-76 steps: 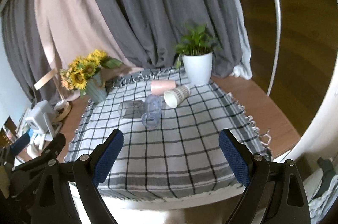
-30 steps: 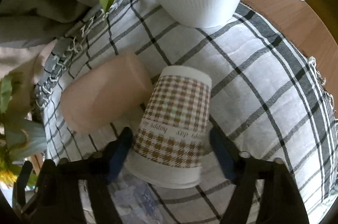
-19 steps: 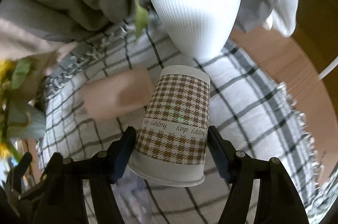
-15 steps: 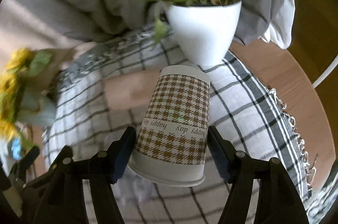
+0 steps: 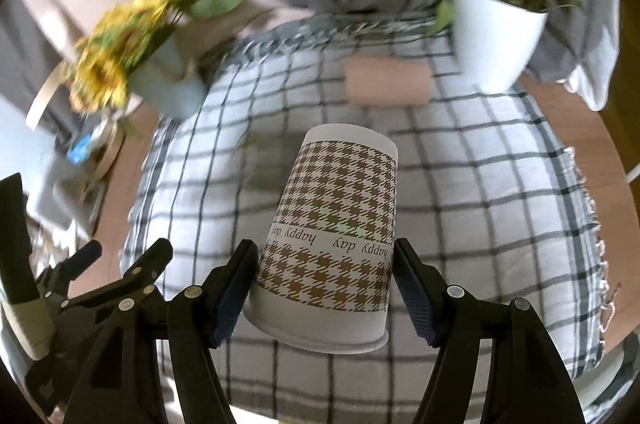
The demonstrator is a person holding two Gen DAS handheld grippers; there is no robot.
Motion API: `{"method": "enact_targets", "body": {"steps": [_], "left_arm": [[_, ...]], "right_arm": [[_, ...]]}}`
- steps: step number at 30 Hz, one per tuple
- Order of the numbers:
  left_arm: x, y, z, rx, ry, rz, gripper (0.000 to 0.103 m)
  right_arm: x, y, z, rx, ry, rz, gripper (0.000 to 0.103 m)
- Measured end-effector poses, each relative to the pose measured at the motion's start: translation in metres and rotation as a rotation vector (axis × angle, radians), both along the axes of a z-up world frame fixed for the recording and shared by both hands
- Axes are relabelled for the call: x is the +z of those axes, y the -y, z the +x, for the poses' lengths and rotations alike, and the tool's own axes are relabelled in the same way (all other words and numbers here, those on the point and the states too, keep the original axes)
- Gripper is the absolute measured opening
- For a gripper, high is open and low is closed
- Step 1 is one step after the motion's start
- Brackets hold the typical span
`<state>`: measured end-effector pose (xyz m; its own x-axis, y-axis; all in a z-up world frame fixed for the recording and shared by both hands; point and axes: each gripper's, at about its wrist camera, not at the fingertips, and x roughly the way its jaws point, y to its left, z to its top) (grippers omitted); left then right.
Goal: Flip cup upside down
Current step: 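Carry the held paper cup with the right tool toward the left tool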
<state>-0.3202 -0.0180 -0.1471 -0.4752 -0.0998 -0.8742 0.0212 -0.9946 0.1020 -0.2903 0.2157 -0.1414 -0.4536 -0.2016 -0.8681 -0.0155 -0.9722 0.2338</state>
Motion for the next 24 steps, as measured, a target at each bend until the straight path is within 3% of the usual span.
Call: {"method": "enact_targets", "body": {"steps": [13,24], "left_arm": [[-0.042,0.053,0.009,0.121,0.108,-0.058,0.103],[-0.070,0.057,-0.003,0.128,0.184,-0.074,0.103]], "right_arm": [[-0.063,0.070,-0.005,0.168,0.150,-0.012,0.068],[-0.087,0.079,-0.014,0.209,0.219,0.009,0.068]]}}
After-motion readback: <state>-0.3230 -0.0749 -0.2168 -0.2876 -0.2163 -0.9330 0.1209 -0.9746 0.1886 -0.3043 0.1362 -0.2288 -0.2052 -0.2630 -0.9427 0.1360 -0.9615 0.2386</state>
